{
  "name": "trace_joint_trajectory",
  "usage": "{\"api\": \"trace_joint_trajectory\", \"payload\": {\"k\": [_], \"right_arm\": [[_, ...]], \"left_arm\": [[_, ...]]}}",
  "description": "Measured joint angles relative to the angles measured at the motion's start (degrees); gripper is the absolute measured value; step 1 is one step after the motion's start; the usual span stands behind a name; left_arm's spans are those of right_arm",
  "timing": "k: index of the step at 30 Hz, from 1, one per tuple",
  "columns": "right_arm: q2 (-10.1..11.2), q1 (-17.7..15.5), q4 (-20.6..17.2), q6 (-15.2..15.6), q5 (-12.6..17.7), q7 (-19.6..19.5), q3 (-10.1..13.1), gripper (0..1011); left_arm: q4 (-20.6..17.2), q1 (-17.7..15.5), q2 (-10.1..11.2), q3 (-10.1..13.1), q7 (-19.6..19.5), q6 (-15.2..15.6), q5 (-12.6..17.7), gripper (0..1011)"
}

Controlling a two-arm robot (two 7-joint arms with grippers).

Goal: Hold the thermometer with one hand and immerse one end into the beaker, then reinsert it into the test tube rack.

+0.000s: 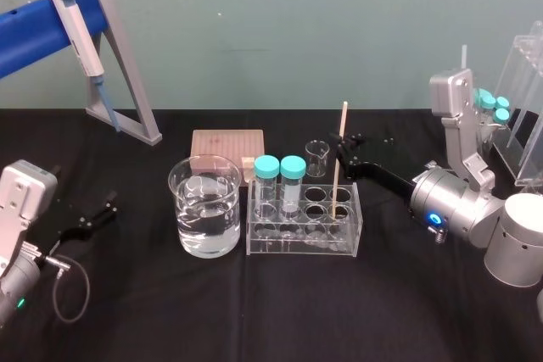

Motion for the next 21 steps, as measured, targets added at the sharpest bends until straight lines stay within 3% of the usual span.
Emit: {"api": "trace_joint_trajectory", "payload": {"k": [6,21], "right_arm": [[0.0,0.0,0.0,0.0,0.0,0.0,0.0,98],[0.1,0.0,-0.1,0.1,0.1,-0.1,0.0,575]], "left_arm": [[0.0,0.0,0.0,0.0,0.0,0.0,0.0,1004],[0.0,0.0,0.0,0.0,0.0,0.0,0.0,1004]]}}
